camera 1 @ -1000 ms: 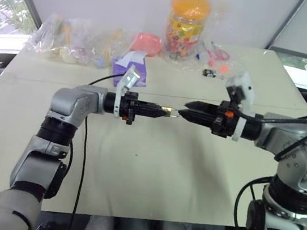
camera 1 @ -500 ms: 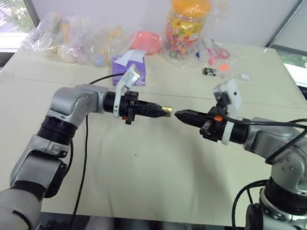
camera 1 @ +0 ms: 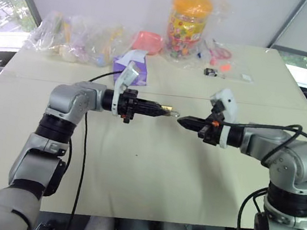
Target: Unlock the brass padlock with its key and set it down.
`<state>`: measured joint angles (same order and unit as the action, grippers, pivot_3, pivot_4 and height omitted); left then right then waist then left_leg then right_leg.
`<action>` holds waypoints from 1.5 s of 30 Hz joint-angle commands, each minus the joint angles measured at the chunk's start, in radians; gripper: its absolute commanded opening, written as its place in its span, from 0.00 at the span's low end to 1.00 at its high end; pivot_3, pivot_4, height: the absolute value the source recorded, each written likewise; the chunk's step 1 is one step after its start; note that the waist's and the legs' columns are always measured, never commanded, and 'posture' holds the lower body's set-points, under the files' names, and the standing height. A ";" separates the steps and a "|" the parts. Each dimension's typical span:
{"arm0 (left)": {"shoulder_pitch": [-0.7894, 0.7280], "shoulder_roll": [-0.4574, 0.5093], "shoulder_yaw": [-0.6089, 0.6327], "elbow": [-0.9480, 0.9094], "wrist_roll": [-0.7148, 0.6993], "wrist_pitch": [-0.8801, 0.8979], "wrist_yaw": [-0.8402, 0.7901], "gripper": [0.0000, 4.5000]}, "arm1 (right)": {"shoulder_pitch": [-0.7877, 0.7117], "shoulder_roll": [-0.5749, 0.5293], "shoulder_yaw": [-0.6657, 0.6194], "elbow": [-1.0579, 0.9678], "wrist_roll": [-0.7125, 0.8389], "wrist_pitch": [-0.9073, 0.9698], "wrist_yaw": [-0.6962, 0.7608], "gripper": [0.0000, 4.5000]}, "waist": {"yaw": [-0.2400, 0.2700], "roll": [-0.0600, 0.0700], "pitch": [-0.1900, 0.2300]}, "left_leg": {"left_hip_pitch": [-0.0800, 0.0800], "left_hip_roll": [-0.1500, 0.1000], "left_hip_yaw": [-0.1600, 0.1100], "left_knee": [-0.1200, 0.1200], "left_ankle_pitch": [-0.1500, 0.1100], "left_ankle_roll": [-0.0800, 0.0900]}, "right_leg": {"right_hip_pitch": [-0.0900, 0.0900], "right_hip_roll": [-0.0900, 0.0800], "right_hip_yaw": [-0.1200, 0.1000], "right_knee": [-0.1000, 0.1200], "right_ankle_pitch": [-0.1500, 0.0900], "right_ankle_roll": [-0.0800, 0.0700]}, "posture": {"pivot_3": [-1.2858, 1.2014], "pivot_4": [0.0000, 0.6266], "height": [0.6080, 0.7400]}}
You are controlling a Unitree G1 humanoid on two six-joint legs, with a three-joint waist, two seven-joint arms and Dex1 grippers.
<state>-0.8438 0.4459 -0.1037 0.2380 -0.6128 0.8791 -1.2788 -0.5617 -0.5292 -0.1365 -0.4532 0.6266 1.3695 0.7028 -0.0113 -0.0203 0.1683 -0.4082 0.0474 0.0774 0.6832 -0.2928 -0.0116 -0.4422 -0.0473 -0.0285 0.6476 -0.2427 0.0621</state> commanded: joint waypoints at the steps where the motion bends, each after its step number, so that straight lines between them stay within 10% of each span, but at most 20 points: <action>1: -0.023 -0.002 0.016 -0.012 -0.006 -0.015 -0.001 0.00 | 0.000 -0.008 -0.034 -0.075 0.072 0.004 0.000 0.02 | -0.003 0.000 0.000 | 0.000 0.000 0.000 0.000 0.000 0.000 | 0.000 0.000 0.000 0.000 0.000 0.000 | 0.52 0.24 1.00; 24: -0.002 0.005 -0.004 -0.068 -0.027 0.026 -0.027 0.00 | -0.113 -0.043 -0.058 -0.029 0.196 -0.032 -0.105 0.02 | -0.001 0.000 0.000 | 0.000 0.000 -0.001 0.000 0.000 0.000 | 0.000 0.001 0.000 0.000 0.000 0.000 | 0.52 0.24 1.00; 45: 0.002 -0.033 -0.022 -0.024 0.007 -0.014 -0.002 0.00 | 0.191 -0.107 -0.116 -0.190 0.315 0.000 -0.184 0.02 | 0.004 0.000 0.000 | 0.000 0.000 -0.001 0.000 0.000 0.000 | 0.000 0.000 0.000 0.000 0.000 0.000 | 0.52 0.24 1.00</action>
<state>-0.8372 0.4196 -0.1236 0.2257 -0.6106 0.8817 -1.2822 -0.3858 -0.6188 -0.1983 -0.6075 0.9249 1.3782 0.5236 -0.0073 -0.0204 0.1683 -0.4080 0.0475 0.0766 0.6835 -0.2927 -0.0115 -0.4415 -0.0470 -0.0287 0.6477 -0.2427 0.0622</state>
